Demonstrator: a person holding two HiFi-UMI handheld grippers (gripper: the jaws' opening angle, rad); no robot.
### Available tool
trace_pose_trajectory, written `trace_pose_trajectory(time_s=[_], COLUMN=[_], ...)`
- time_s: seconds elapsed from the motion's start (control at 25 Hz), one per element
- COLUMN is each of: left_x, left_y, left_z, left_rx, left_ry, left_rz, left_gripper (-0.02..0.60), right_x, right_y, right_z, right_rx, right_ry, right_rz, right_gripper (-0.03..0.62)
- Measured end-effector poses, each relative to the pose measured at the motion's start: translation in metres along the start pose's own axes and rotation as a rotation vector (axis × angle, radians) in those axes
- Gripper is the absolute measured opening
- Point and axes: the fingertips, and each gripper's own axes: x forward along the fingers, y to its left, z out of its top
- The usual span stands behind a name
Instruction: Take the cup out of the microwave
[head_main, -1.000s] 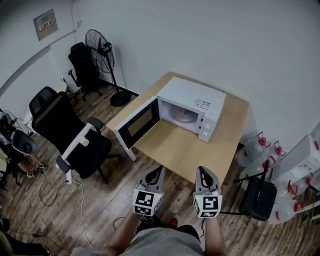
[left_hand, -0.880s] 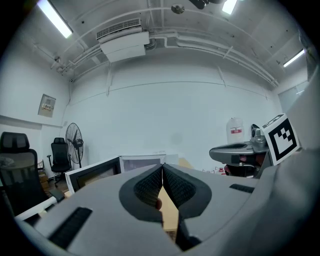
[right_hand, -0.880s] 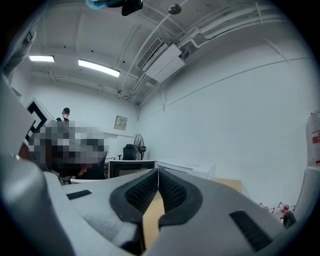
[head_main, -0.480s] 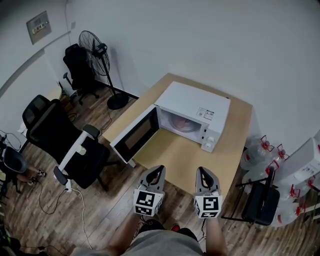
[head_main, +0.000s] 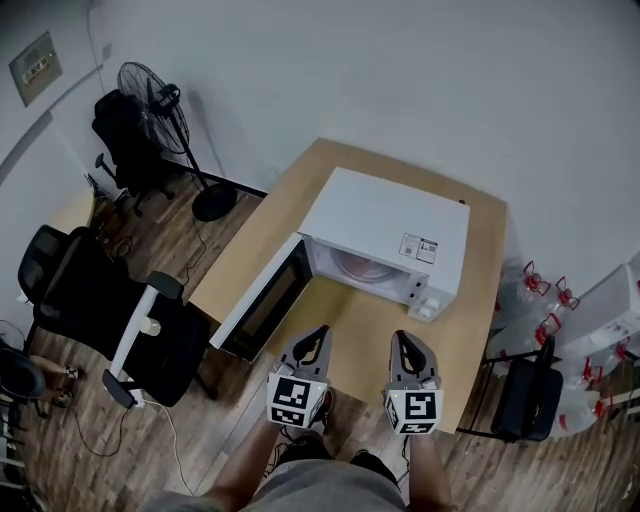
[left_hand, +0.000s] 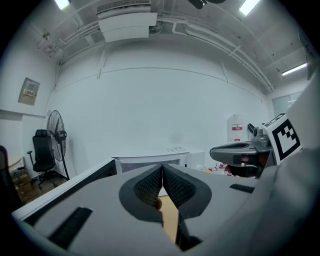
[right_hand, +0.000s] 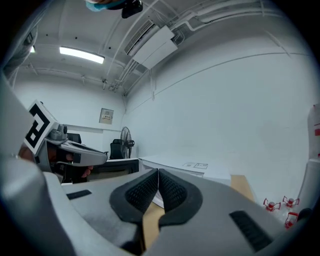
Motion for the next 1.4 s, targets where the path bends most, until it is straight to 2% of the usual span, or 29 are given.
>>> trace_pose_trajectory(time_s=[0.32,0.8,1.28,1.32,1.36,1.4], left_x=[0.059,0.133,0.186,0.189,0.193,0.196], left_y=[0.031,0.047,0.055,0.054,0.054,0.053], left_z=[-0.004,-0.037,-0.068,-0.069,-0.071,-0.072], left_rx=[0.001,0.031,0.020,0.016,0.012,0.009], left_ry=[0.031,0.095,0.146,0.149,0.151,0.155], left_rz=[-0.091,-0.230,-0.283,-0.286,-0.291,-0.298], left_gripper=[0.023,0.023,0.028,0.051,0.108,0.128], right_x=[0.048,0.095,0.103,0.103,0.103,0.103], right_y=[-0.009,-0.022,-0.028,-0.030,-0.031,-0.033], right_z=[-0.015,-0.056,-0.080,-0.081,-0.082,-0.083], right_rx=[0.023,0.070,0.083,0.082,0.084,0.089], right_ry=[0.056,0.138,0.205,0.210,0.215,0.218], right_rz=[-0.079,-0.184,-0.254,-0.258,-0.264,-0.269], right_gripper=[0.018,0.018,0.018,0.018,0.018,0.018])
